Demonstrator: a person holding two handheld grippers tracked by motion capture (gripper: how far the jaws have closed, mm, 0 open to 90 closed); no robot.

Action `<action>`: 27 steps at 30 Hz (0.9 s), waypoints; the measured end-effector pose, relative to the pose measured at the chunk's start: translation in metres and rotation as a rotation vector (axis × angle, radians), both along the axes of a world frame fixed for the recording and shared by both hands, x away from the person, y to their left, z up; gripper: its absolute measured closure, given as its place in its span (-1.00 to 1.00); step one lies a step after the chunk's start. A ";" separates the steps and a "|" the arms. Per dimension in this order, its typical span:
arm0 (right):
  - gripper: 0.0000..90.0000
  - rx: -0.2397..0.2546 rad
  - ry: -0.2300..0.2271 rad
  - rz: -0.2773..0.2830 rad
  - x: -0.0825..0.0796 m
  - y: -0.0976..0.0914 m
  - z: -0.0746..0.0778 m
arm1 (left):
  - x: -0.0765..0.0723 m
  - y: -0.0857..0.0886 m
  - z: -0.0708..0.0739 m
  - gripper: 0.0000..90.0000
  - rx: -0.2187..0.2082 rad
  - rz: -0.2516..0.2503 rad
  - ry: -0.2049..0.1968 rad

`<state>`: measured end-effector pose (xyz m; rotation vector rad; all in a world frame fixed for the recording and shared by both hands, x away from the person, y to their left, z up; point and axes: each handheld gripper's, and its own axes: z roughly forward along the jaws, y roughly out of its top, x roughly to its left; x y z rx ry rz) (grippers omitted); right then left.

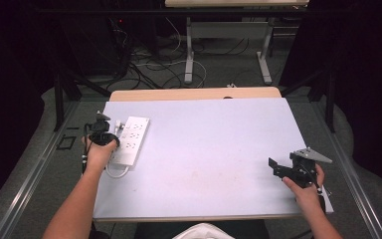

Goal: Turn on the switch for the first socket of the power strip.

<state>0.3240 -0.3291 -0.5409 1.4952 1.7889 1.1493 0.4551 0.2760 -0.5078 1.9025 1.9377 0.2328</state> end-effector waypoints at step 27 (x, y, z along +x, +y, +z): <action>-0.72 -0.006 -0.009 0.008 0.001 0.000 0.000 | -0.002 0.000 -0.004 0.99 0.003 0.001 -0.010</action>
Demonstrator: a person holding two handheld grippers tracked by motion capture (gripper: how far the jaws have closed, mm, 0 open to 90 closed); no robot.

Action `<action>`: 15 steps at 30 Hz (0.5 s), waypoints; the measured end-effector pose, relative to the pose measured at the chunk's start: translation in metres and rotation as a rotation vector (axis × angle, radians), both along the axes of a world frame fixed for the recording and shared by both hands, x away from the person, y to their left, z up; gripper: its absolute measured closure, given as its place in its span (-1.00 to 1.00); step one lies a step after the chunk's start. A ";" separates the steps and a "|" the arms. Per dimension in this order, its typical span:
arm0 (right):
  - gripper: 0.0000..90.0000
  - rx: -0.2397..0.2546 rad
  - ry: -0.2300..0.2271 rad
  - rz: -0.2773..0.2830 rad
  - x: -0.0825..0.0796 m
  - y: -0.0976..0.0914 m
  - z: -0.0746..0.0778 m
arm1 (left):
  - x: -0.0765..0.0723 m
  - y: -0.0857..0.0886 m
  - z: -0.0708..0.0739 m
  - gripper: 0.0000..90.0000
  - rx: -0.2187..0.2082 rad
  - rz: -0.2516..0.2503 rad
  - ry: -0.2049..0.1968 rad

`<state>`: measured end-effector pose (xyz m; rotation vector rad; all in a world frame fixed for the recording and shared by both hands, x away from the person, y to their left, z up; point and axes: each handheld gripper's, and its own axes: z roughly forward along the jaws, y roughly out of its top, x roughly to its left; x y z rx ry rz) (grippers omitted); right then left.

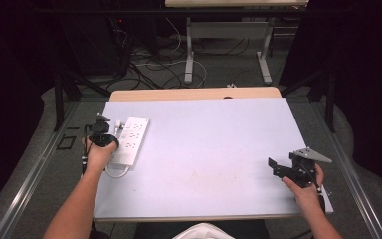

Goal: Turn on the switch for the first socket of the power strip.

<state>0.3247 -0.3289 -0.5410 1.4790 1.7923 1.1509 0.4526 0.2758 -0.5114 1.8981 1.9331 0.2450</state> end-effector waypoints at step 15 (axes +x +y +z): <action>-0.72 0.005 0.017 -0.006 0.000 -0.001 0.000 | -0.001 0.003 0.001 0.85 -0.029 -0.004 -0.002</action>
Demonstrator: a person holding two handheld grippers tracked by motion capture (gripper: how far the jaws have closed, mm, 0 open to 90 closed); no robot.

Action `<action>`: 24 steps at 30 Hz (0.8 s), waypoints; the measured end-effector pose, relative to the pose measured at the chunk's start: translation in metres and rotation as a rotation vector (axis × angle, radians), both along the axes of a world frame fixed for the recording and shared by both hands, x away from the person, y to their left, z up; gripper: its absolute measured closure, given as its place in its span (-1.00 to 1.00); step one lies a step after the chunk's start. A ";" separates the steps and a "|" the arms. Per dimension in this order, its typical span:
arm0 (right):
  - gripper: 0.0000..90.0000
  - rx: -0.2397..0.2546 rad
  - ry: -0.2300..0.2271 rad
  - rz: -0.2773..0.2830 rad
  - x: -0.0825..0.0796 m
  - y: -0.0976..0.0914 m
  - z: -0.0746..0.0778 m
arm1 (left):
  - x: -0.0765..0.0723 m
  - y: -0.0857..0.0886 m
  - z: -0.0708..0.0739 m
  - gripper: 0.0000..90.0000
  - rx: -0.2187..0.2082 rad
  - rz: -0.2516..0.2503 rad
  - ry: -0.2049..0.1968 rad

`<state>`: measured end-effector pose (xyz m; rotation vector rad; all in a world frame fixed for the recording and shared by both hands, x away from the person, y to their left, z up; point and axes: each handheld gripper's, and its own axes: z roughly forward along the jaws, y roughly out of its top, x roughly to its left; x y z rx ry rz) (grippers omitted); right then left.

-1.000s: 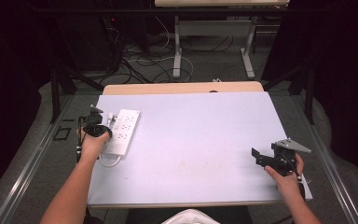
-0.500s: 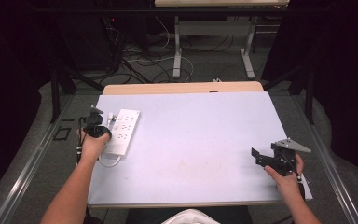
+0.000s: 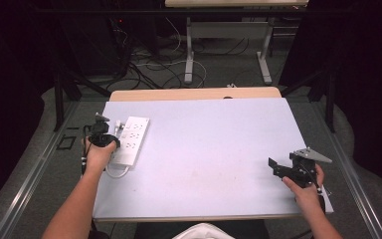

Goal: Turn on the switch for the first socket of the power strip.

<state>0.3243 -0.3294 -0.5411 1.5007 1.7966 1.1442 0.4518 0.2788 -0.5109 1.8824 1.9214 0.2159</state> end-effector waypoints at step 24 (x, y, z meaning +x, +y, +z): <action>-0.71 -0.001 0.002 0.004 0.000 0.000 0.000 | -0.001 0.001 0.002 0.48 -0.023 0.008 -0.044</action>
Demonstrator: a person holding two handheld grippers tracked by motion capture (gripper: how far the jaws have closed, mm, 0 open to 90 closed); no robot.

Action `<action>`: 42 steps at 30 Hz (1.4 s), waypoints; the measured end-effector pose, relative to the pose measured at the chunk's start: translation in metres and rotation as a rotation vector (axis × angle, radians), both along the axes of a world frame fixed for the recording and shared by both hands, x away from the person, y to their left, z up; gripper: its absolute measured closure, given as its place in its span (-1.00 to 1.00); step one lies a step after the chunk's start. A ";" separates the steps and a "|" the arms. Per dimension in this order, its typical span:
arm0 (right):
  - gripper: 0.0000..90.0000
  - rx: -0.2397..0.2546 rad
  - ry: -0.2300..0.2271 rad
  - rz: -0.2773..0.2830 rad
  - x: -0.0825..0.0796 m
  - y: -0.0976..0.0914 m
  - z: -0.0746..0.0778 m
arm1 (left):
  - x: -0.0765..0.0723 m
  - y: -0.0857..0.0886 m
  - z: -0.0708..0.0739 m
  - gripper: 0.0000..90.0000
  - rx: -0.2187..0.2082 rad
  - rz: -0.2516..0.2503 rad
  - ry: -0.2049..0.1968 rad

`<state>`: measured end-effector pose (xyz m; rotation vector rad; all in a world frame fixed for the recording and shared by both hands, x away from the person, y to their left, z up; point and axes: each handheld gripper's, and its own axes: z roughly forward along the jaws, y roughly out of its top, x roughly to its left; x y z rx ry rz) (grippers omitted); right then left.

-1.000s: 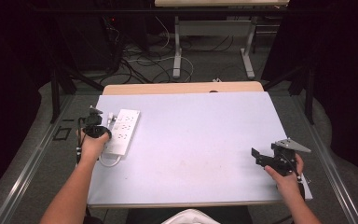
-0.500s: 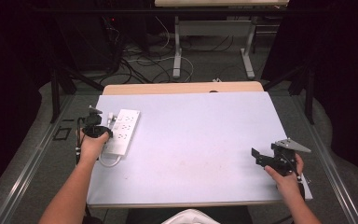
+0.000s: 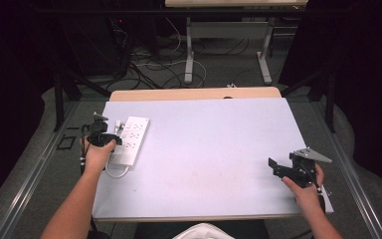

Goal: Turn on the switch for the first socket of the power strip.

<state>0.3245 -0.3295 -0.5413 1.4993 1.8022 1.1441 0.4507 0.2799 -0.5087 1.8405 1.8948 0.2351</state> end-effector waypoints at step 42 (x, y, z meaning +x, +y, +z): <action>-0.70 0.007 -0.004 -0.003 0.001 0.000 -0.001 | -0.012 -0.005 0.026 -0.22 0.137 -0.080 -0.311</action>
